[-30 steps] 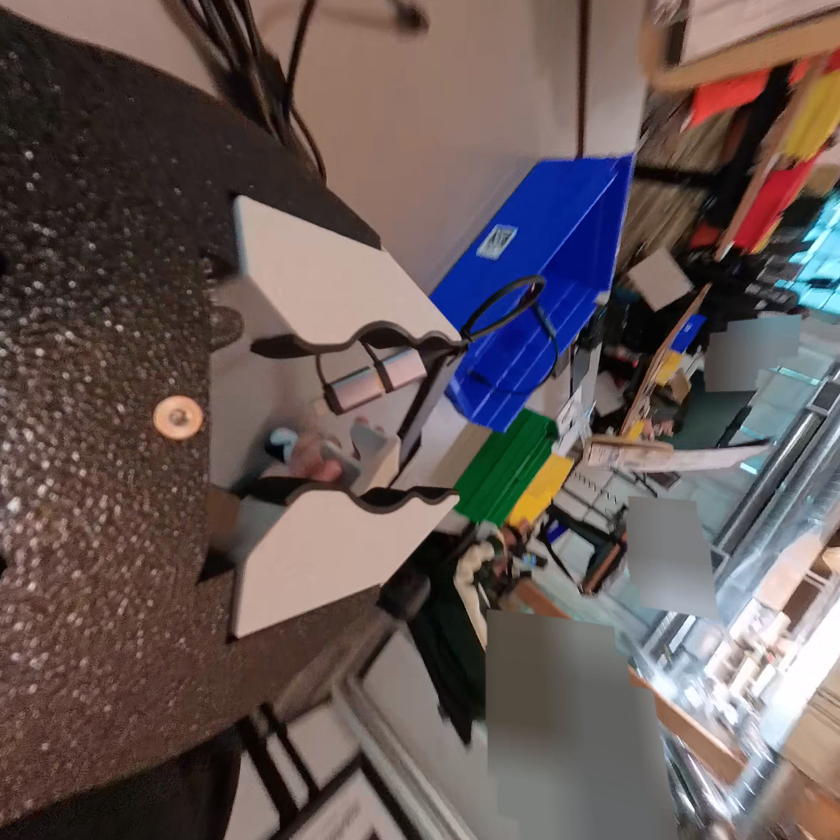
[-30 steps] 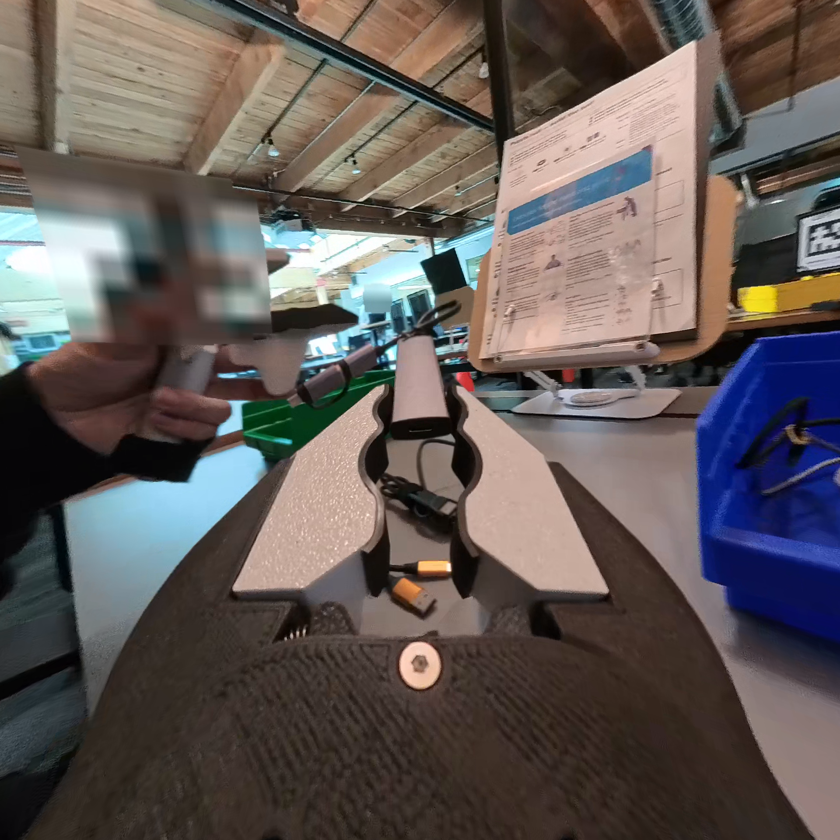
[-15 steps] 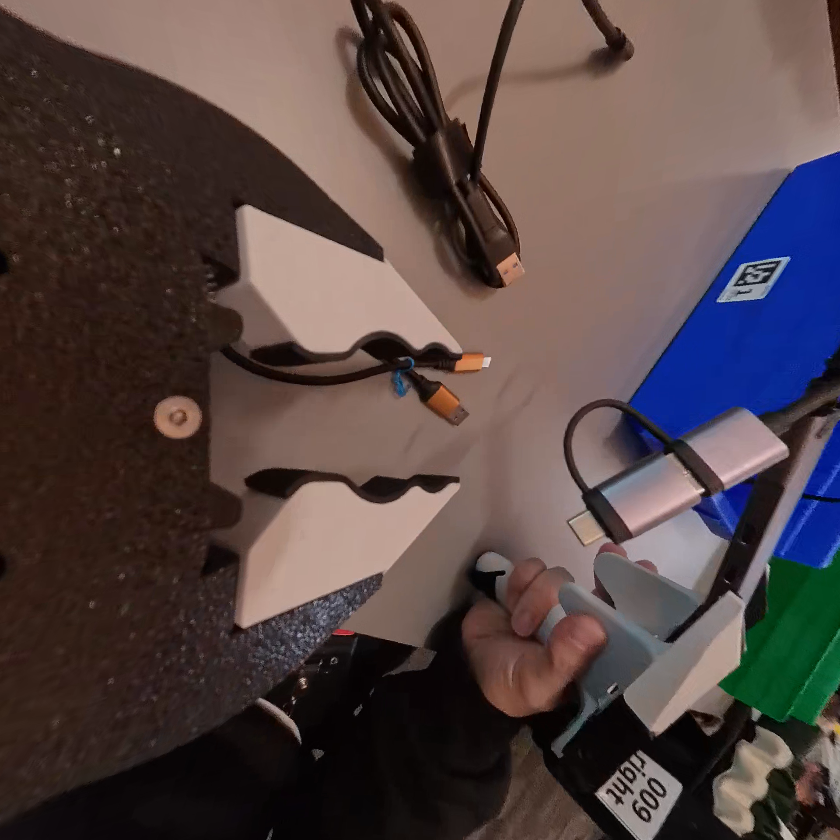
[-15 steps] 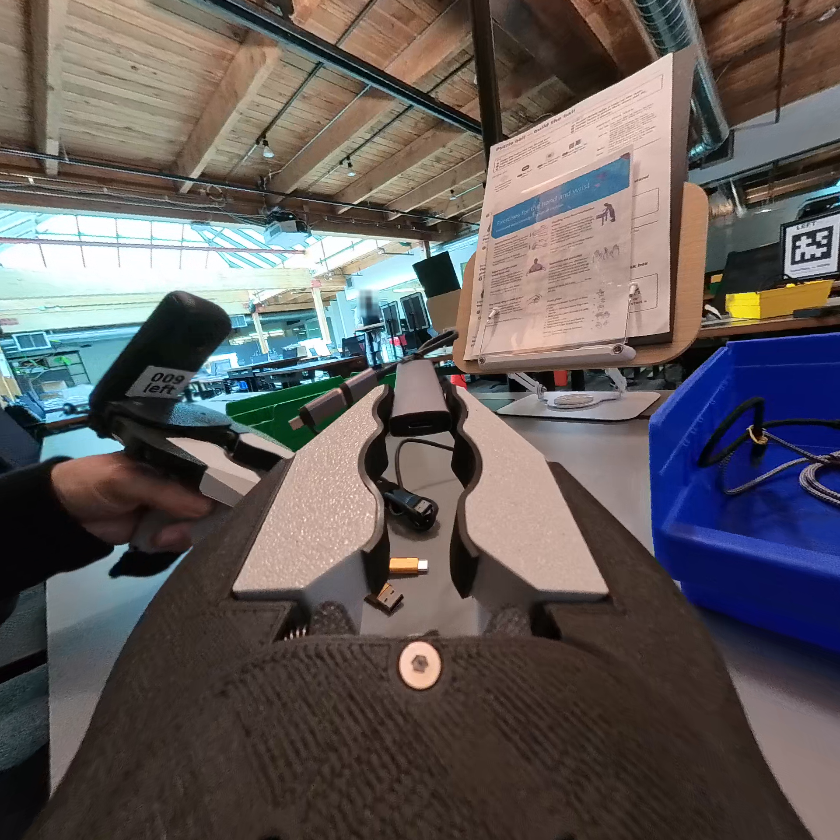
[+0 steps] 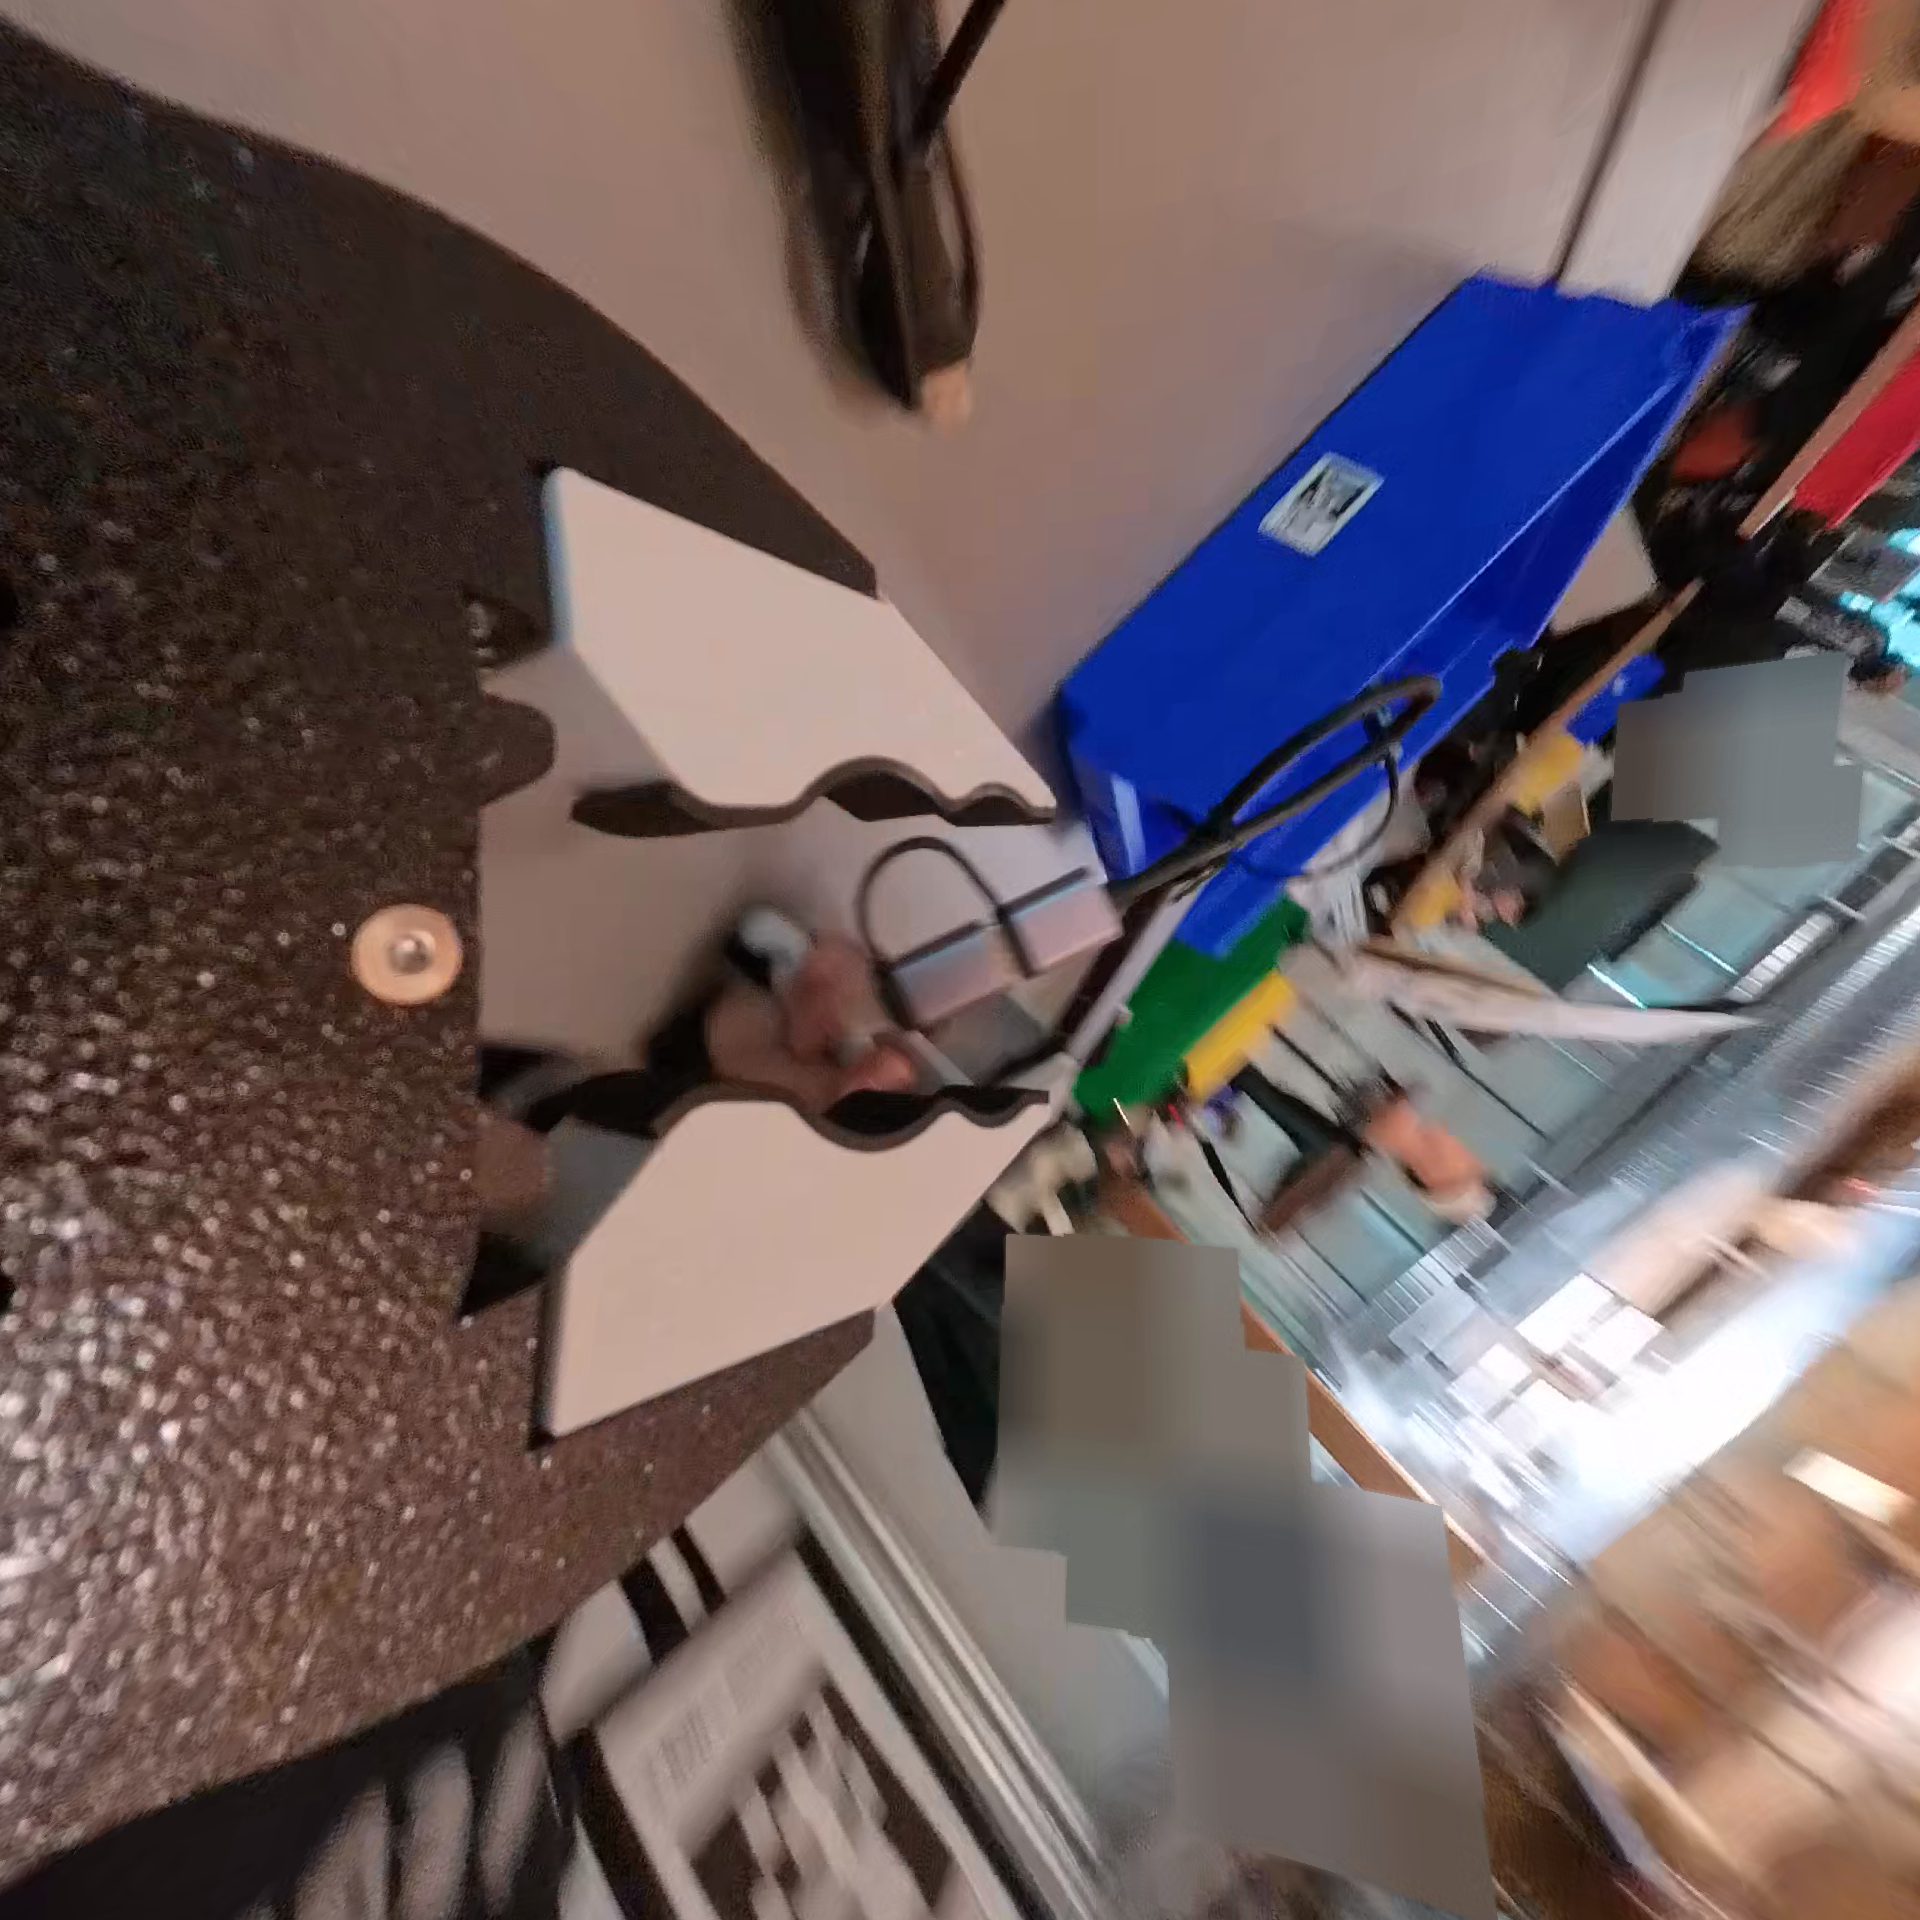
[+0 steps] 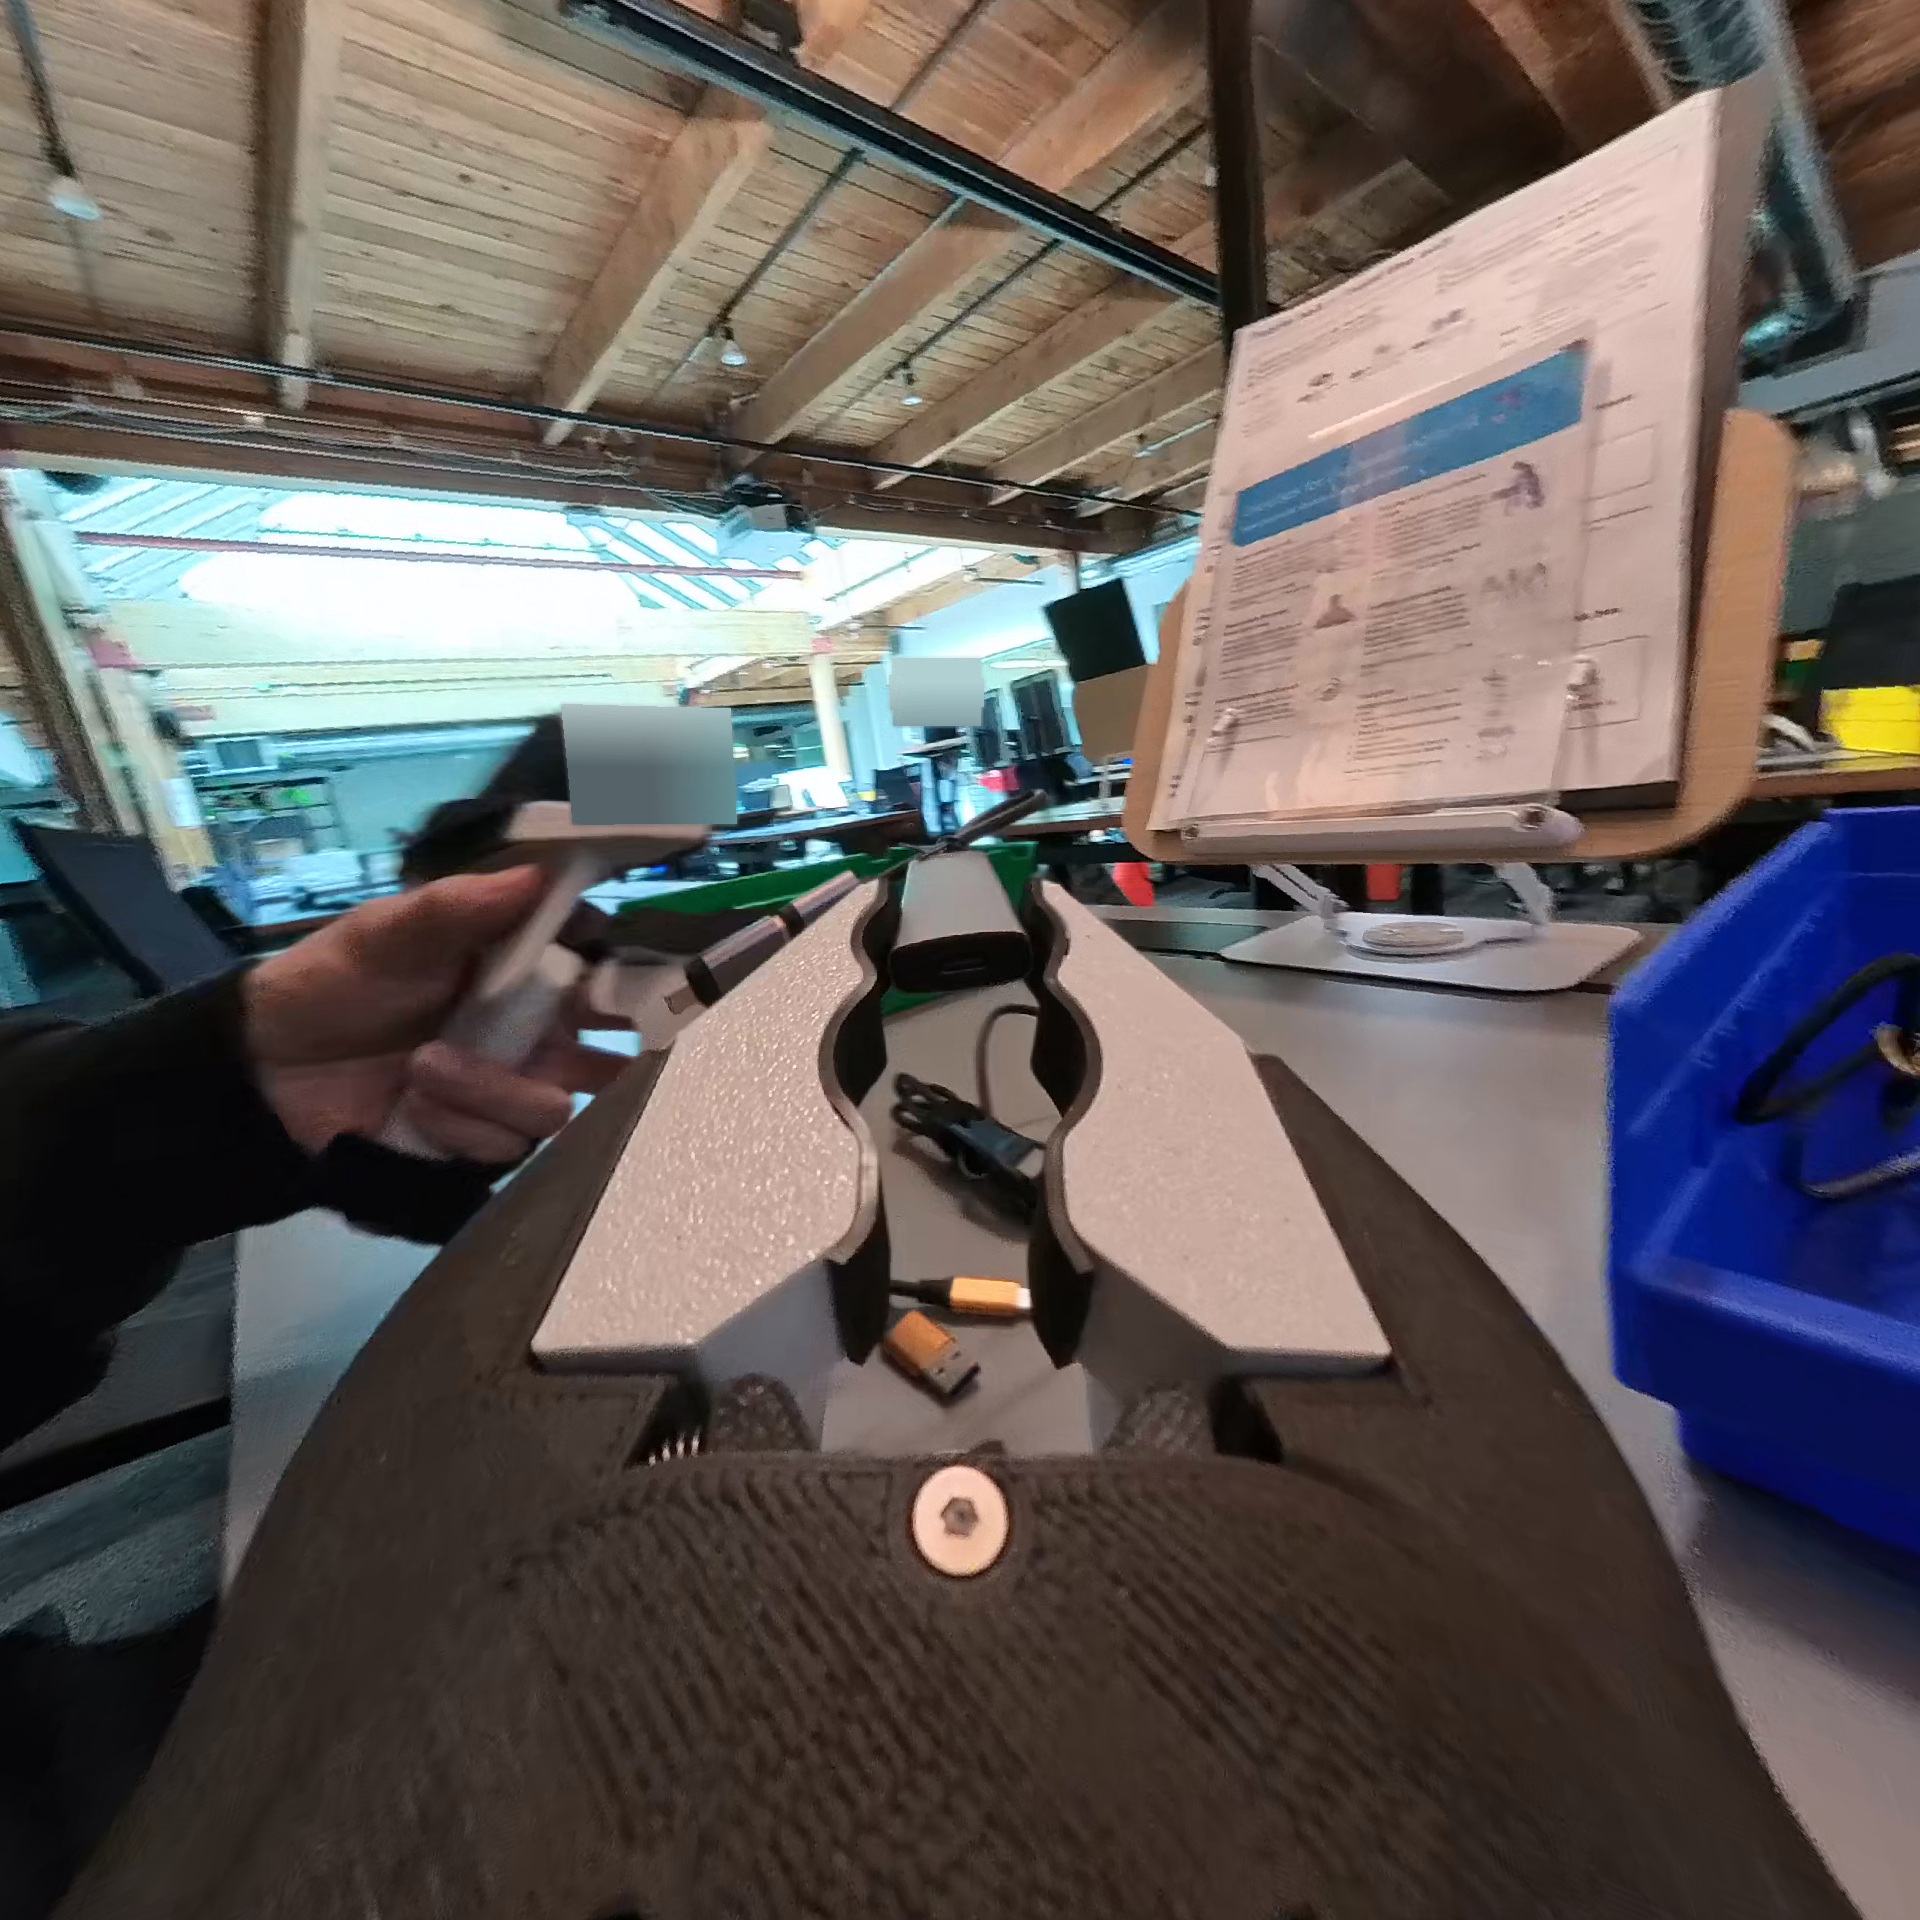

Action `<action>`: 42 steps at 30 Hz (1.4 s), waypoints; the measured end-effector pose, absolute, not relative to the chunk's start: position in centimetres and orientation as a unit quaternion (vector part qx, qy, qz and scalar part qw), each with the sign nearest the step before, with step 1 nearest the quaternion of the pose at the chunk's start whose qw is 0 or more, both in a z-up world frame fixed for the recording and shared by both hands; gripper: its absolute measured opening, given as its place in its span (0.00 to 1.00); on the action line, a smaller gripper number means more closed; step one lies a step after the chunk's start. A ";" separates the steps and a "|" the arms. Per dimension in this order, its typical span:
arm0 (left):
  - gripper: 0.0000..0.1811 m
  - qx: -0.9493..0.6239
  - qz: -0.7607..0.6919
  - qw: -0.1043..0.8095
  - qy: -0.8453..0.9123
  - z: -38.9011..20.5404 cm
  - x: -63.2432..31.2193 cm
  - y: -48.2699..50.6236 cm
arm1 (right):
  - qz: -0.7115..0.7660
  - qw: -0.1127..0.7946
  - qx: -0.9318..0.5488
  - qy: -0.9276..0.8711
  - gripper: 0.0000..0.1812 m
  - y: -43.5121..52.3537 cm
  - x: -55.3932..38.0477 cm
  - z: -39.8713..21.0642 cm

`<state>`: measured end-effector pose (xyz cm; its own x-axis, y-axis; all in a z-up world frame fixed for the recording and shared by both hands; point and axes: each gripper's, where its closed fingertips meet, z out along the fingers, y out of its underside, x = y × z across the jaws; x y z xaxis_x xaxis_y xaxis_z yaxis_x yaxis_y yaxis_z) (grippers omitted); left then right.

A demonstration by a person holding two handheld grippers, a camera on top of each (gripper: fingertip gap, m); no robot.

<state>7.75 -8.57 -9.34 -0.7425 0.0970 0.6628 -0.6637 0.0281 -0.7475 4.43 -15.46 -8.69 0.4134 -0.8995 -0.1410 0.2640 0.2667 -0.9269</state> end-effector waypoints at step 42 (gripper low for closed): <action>0.27 0.057 0.666 0.088 -0.739 -3.5 1.9 -12.1 | -0.242 0.796 -0.361 0.422 0.10 -16.7 4.6 -6.6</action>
<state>1.87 -12.11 -3.51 -0.9780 0.0323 0.2062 -0.2017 0.1071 -0.9736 4.58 -16.70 -6.61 0.5272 -0.6893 -0.4969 0.0805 0.6227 -0.7783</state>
